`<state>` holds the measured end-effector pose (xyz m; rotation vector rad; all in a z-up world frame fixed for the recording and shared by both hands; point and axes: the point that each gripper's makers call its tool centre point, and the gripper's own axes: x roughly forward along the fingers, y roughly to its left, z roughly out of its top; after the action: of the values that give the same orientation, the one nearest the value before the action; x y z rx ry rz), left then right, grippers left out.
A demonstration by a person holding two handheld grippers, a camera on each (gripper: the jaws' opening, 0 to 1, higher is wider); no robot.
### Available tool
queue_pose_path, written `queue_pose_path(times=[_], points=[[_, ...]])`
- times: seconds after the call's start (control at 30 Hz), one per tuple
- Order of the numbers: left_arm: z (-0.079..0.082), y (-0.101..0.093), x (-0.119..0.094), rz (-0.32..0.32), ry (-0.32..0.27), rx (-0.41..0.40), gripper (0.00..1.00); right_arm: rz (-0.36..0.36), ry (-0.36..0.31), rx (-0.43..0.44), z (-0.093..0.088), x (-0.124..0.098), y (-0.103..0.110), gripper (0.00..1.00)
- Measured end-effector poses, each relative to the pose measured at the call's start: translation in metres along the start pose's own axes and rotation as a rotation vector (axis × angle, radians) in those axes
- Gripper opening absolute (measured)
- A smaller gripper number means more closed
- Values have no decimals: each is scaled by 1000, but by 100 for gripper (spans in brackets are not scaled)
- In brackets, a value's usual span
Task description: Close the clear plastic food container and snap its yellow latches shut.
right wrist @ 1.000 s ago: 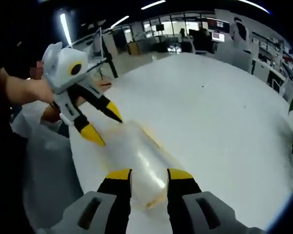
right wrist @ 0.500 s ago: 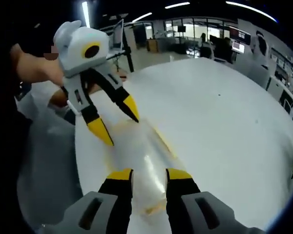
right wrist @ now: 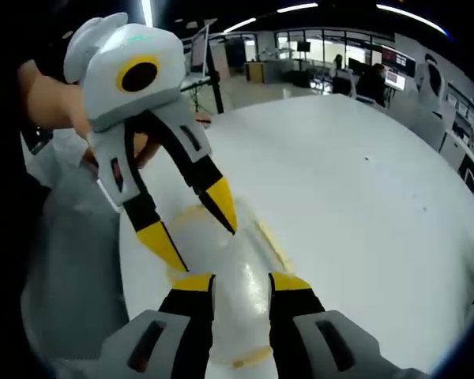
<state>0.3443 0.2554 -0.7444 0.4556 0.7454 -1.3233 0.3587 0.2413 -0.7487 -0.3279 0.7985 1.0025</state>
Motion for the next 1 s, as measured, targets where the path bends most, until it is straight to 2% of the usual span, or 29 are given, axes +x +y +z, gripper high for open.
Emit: queue_pose_path(times=[0.3,0.63,0.67,0.77,0.87,1.0], points=[[-10,-6,6,-21,44,28,22,-5,15,-14,-1,4,-5,25],[-13,-4,5,-25,46,36,22,-16,6,2,3,8,-11,25],[-14,-4,5,-33,45,33,23,-18,5,1,4,8,-11,25],[-12,-14,5,-68,32,35,37,-27,4,5,4,10,-14,26],[-15,-19,6,-60,61,135,42,-29,0,14,4,11,-16,26],[-18,-26,7,-65,73,175,48,-51,-21,32,8,11,-22,35]])
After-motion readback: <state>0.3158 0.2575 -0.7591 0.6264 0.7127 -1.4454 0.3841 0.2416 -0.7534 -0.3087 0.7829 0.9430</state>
